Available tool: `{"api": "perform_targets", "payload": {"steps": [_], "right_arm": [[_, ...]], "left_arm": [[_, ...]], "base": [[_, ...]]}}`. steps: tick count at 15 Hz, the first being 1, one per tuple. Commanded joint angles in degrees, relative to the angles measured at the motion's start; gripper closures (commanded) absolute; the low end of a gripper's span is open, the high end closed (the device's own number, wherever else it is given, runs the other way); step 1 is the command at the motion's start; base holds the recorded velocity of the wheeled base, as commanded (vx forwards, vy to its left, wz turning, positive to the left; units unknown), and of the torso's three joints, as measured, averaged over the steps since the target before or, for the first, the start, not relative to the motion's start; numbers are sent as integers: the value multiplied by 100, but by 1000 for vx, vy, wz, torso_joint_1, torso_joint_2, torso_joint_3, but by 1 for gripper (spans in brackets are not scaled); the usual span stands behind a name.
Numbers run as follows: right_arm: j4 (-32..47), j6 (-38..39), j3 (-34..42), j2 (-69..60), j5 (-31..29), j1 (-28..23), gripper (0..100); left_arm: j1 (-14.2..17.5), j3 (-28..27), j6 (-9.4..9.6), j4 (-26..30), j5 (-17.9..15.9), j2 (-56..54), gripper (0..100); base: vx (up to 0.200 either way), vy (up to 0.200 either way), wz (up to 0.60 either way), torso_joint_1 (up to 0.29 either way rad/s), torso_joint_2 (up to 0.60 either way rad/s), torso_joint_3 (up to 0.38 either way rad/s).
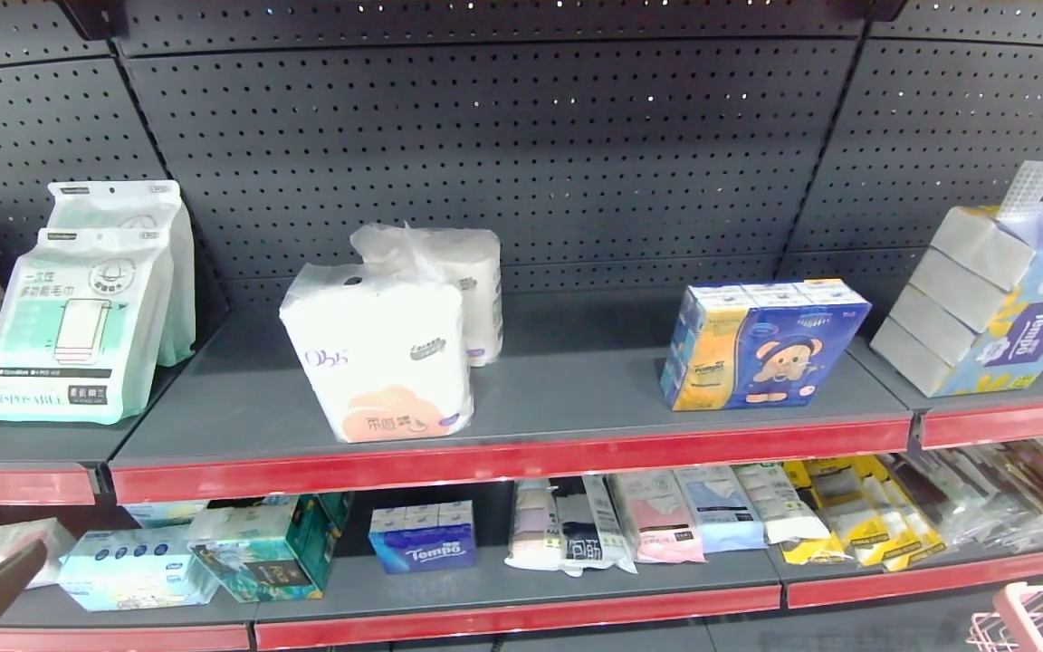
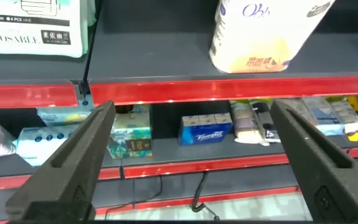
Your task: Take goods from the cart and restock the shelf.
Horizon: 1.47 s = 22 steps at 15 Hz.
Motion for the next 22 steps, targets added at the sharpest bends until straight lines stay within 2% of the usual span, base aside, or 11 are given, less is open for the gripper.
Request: {"api": "perform_targets", "payload": {"steps": [1,3,5,6,9,11,12,15,18,20,22], "right_arm": [[-12,3,5,-10,12,-1,0],[-47,91,13,-10,12,-1,0],[-170,29,84,-10,-339,-1,0],[-337,143,136,-10,-954,-1,0],[-776,-120,321,-10,-928,-1,0],[-442,258,330,-10,-884,-1,0],[-495,266,339,-10,-682,8,0],[-495,99,347,-10,-664,-1,0],[-495,73,347,-10,-664,-1,0],[-486,73,347,-10,-664,-1,0],[-495,73,347,-10,-664,-1,0]], "left_arm": [[14,-18,9,-113,-14,229,0],[14,-18,-26,-385,-14,510,0],[22,-18,-44,-763,-22,941,0],[22,-18,-53,-1106,-22,1337,0],[14,-18,-53,-1519,-163,1732,0],[14,52,-53,-1554,-304,1767,0],[14,78,-53,-1554,-339,1767,0],[40,43,-79,-1563,-321,2066,0],[330,70,-105,-1563,-295,2567,0],[611,-62,-70,-1580,-277,3288,0],[726,-247,-70,-1615,-268,3815,0]], "base": [[0,0,0,0,0,0],[0,0,0,0,0,0],[0,0,0,0,0,0],[0,0,0,0,0,0],[0,0,0,0,0,0],[0,0,0,0,0,0],[0,0,0,0,0,0],[0,0,0,0,0,0],[0,0,0,0,0,0],[0,0,0,0,0,0],[0,0,0,0,0,0]]}}
